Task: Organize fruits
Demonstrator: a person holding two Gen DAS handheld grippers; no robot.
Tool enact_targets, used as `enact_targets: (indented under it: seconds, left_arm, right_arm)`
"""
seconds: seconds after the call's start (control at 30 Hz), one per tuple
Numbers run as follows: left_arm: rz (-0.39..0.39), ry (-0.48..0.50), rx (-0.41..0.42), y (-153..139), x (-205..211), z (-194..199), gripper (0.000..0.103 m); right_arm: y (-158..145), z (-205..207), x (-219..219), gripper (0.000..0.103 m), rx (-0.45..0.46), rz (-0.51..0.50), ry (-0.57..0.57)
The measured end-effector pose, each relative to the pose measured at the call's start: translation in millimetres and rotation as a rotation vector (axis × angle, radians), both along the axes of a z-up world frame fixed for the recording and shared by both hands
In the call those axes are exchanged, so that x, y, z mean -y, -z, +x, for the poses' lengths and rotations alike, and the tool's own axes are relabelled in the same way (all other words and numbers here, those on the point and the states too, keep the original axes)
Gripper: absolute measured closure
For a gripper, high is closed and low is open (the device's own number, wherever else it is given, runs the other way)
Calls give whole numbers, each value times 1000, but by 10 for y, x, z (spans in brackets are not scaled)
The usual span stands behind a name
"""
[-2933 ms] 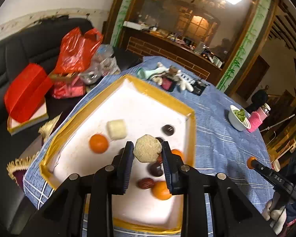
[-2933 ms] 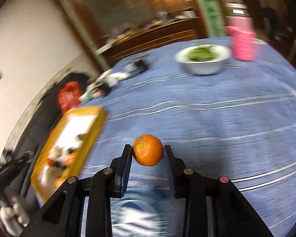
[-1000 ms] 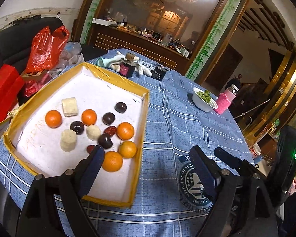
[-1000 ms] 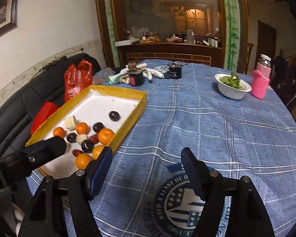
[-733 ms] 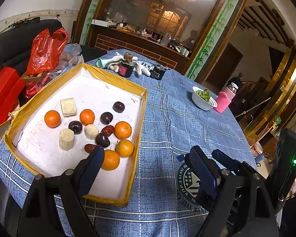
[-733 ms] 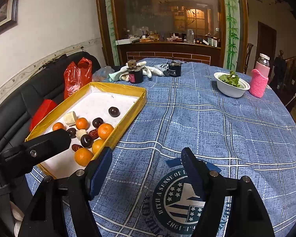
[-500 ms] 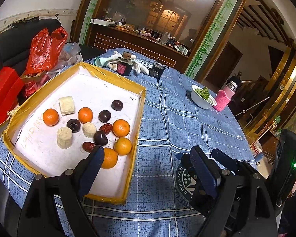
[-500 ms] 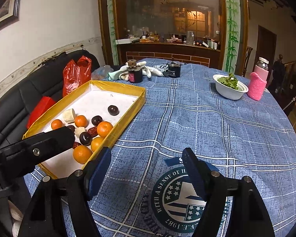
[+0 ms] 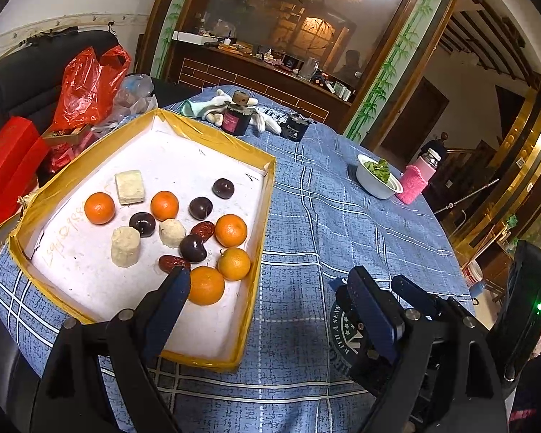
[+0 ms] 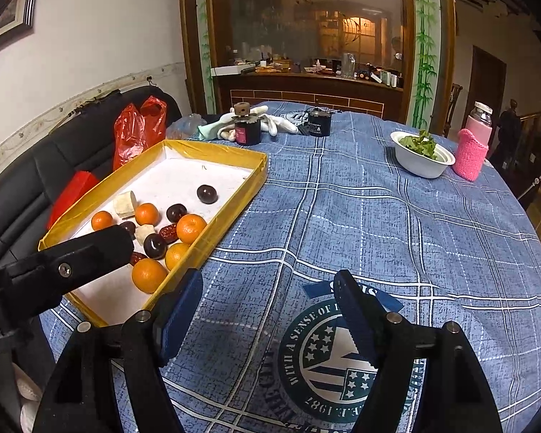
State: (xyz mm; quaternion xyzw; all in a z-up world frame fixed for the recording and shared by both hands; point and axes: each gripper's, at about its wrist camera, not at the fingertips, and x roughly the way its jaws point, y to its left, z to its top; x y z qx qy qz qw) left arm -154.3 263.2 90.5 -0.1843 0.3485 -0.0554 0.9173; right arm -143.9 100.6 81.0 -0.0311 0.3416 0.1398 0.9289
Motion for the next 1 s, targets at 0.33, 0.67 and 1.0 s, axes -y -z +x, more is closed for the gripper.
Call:
enact_targets:
  seconds: [0.33,0.67,1.0]
  left_arm:
    - [1,-5,-5,41,-18,2,15]
    - [2,-23,-16,82,-59,30,15]
    - [2,-27,-21,105,-79,40,15]
  right_arm:
    - [20,0,-12,23,-2,-8,-2]
    - [53,12,-28,23,3,-30,-3]
    - [90,30,-53,22,-6,-46,-5]
